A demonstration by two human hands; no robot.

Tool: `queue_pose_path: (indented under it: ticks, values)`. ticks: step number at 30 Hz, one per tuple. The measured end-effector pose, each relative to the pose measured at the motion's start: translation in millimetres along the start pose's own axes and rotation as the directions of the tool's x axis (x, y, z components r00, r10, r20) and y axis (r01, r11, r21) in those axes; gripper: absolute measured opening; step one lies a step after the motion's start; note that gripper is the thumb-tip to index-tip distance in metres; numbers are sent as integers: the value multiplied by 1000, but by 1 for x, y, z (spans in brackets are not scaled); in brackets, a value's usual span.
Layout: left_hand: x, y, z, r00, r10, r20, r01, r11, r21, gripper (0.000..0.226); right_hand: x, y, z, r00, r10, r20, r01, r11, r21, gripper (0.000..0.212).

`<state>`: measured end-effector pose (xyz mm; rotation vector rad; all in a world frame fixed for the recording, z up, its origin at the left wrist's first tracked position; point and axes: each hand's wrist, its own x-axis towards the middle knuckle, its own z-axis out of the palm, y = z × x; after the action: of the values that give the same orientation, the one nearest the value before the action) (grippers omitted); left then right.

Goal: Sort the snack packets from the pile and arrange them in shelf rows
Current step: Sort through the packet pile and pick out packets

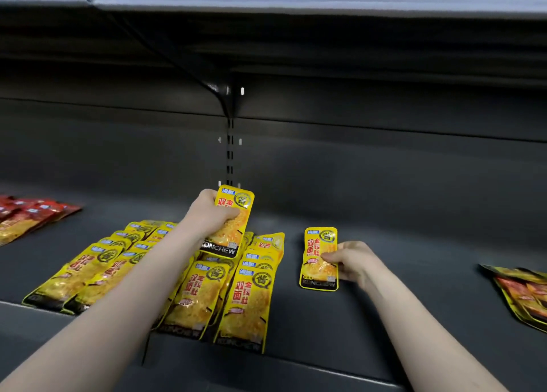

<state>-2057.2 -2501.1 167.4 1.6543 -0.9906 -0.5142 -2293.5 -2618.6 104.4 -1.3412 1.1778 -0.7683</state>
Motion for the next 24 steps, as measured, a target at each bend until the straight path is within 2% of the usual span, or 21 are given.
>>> queue_pose_path:
  ticks: [3,11,13,17,24]
  values:
    - [6,-9,-6,1000,-6,24,8,998,-64,36,9,-1,22,1000,21,-22,-22,999,-37,13]
    - [12,-19,6,991,36,128,-27,997,-75,66,30,6,43,982,26,-188,-67,974,-215,16]
    - [14,-18,12,987,33,154,-23,998,-64,68,33,7,43,974,3,-226,-79,942,-327,18]
    - [17,-15,26,979,29,202,-23,999,-32,67,31,6,45,965,-18,-260,-118,860,-497,37]
    - [15,-10,47,962,27,272,-44,997,56,67,23,0,48,952,-48,-302,-149,790,-595,40]
